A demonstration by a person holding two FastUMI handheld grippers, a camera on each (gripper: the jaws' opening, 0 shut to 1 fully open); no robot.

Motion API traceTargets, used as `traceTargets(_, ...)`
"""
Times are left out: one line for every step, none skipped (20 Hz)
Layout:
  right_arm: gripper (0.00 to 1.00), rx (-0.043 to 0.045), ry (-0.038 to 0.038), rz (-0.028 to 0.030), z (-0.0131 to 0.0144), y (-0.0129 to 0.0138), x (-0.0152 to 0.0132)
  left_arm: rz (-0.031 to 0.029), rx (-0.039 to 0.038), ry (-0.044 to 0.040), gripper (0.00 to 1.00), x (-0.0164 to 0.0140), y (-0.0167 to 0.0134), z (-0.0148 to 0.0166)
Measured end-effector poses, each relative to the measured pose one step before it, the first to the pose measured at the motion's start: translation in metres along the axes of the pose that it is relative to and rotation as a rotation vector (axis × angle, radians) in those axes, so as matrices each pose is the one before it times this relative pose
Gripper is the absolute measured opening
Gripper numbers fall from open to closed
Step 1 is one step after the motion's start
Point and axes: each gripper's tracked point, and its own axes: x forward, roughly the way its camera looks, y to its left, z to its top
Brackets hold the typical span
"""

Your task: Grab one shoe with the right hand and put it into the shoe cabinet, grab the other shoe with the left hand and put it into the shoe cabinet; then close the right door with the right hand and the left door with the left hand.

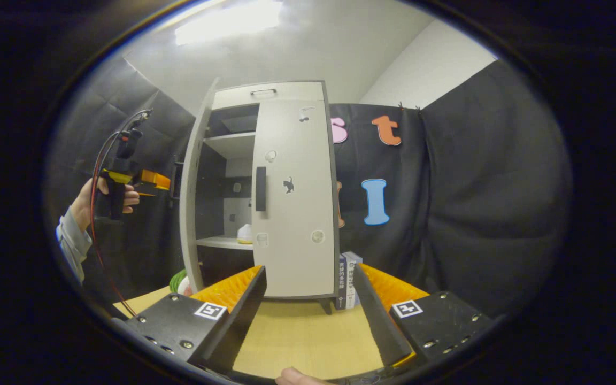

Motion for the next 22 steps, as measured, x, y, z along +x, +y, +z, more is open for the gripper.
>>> traceTargets(0.97, 0.00782, -0.00212, -0.00664, 0.00013, 0.00064, -0.00144, -0.02837, -0.00274, 0.02048, 0.94, -0.00059, -0.00775, -0.00605)
traceTargets(0.96, 0.00539, -0.00043, -0.00412, 0.00012, 0.00026, -0.00242, -0.01727, -0.00262, 0.02179, 0.94, -0.00676, -0.00500, -0.00424)
traceTargets(0.96, 0.00345, 0.00243, -0.00260, -0.00116, -0.00187, 0.00535, 0.00041, 0.00030, 0.00305, 0.94, -0.00804, -0.00231, -0.00128)
traceTargets(0.96, -0.00164, 0.00439, -0.00006, -0.00113, 0.00059, -0.00045, -0.00064, 0.00794, -0.01488, 0.89, -0.01171, -0.00271, -0.00021)
traceTargets(0.96, -0.00471, 0.00416, -0.00063, -0.00154, -0.00012, 0.00039, 0.00270, 0.01166, -0.02160, 0.89, -0.01551, 0.00060, 0.00251)
traceTargets(0.96, -0.00702, 0.00513, -0.00133, -0.00202, -0.00078, -0.00054, 0.00879, 0.01538, -0.01833, 0.94, -0.01412, 0.00096, 0.00189)
traceTargets(0.96, -0.00742, 0.00530, 0.00056, -0.00217, -0.00103, 0.00181, 0.01329, 0.01147, -0.00989, 0.92, -0.00945, -0.00068, 0.00019)
traceTargets(0.96, -0.00288, 0.00467, -0.00097, -0.00098, -0.00080, 0.00068, 0.01084, 0.01101, -0.01132, 0.95, -0.00126, -0.00153, -0.00175)
traceTargets(0.96, 0.00212, 0.00318, -0.00113, -0.00105, -0.00108, 0.00262, 0.00772, 0.00559, -0.00773, 0.91, -0.00266, -0.00045, -0.00117)
traceTargets(0.97, 0.00618, 0.00059, 0.00108, 0.00023, 0.00043, 0.00082, 0.00590, 0.00174, -0.00376, 0.95, -0.00307, 0.00093, -0.00215)
traceTargets(0.97, 0.00832, -0.00036, 0.00192, 0.00051, 0.00128, 0.00050, 0.00565, 0.00019, 0.00683, 0.96, -0.00711, 0.00048, -0.00355)
traceTargets(0.97, 0.00787, -0.00132, 0.00189, 0.00101, 0.00082, -0.00029, 0.01140, -0.00333, 0.01110, 0.96, -0.01108, 0.00229, -0.00457)
traceTargets(0.97, 0.00628, -0.00181, -0.00055, 0.00194, 0.00097, 0.00125, 0.02068, 0.00229, 0.00553, 0.96, -0.00905, 0.00415, -0.00238)
traceTargets(0.96, 0.00360, 0.00040, -0.00431, 0.00191, 0.00009, 0.00093, 0.02141, 0.00457, 0.01141, 0.96, -0.01107, 0.00551, -0.00434)
traceTargets(0.96, 0.00122, -0.00268, -0.00300, 0.00202, -0.00026, 0.00033, 0.01779, 0.00957, -0.00034, 0.96, -0.00756, 0.00308, -0.00190)
traceTargets(0.96, -0.00018, -0.00288, -0.00141, 0.00315, 0.00130, -0.00123, 0.02080, 0.00438, -0.00100, 0.96, -0.00678, 0.00326, -0.00245)
traceTargets(0.96, -0.00022, -0.00366, 0.00115, 0.00395, 0.00232, 0.00185, 0.02044, 0.00161, -0.00488, 0.96, -0.00817, 0.00245, -0.00218)
traceTargets(0.97, -0.00058, -0.00286, 0.00317, 0.00285, 0.00251, 0.00023, 0.00767, 0.00183, -0.00320, 0.93, -0.00866, 0.00097, -0.00142)
traceTargets(0.97, -0.00094, 0.00044, 0.00160, 0.00146, 0.00266, 0.00029, 0.00696, -0.00047, -0.00123, 0.97, -0.00998, -0.00001, -0.00174)
traceTargets(0.97, -0.00194, 0.00007, 0.00237, 0.00255, 0.00299, 0.00014, 0.00092, -0.00806, -0.00968, 0.97, -0.01061, -0.00119, -0.00026)
traceTargets(0.97, -0.00342, -0.00167, 0.00393, 0.00323, 0.00258, -0.00005, -0.00529, -0.00781, -0.01046, 0.94, -0.00975, -0.00282, 0.00107)
traceTargets(0.97, -0.00370, -0.00684, 0.00505, 0.00453, 0.00400, -0.00055, -0.00723, -0.00603, -0.01277, 0.96, -0.01001, -0.00220, 0.00041)
